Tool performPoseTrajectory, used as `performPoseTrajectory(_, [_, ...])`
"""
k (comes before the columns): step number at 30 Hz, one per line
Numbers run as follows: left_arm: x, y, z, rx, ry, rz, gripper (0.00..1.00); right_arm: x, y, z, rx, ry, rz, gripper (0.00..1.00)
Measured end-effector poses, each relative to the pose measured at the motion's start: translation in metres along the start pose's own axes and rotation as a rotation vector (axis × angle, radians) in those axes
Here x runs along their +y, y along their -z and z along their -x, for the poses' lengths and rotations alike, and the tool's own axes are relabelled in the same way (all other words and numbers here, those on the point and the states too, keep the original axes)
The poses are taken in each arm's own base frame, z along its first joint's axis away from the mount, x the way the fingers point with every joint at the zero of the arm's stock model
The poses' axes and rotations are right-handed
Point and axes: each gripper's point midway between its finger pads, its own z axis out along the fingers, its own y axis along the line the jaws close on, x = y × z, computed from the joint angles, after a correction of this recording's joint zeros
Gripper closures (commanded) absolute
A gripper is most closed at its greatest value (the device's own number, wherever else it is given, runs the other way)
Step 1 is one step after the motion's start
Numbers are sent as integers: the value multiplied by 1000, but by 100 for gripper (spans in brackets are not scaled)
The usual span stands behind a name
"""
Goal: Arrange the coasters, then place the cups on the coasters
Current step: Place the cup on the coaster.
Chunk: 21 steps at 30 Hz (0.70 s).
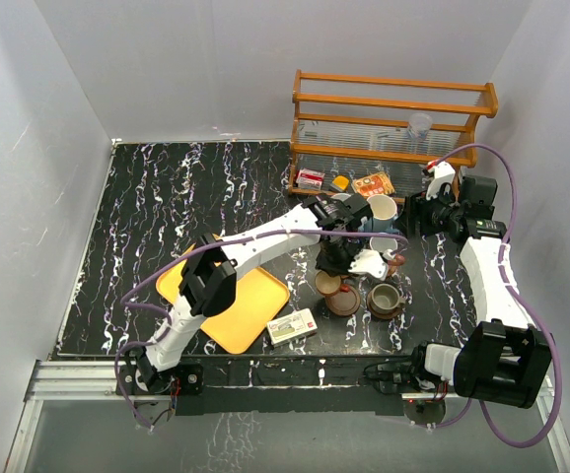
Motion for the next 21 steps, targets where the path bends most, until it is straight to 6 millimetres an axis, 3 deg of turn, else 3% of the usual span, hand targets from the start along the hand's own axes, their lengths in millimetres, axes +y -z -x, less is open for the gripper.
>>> performPoseTrajectory(12, [5, -5, 31, -11, -155, -5, 100, -3, 0, -1, 4, 0, -15, 39])
performPoseTrajectory(21, [5, -28, 30, 18, -148, -37, 100, -3, 0, -1, 4, 0, -14, 38])
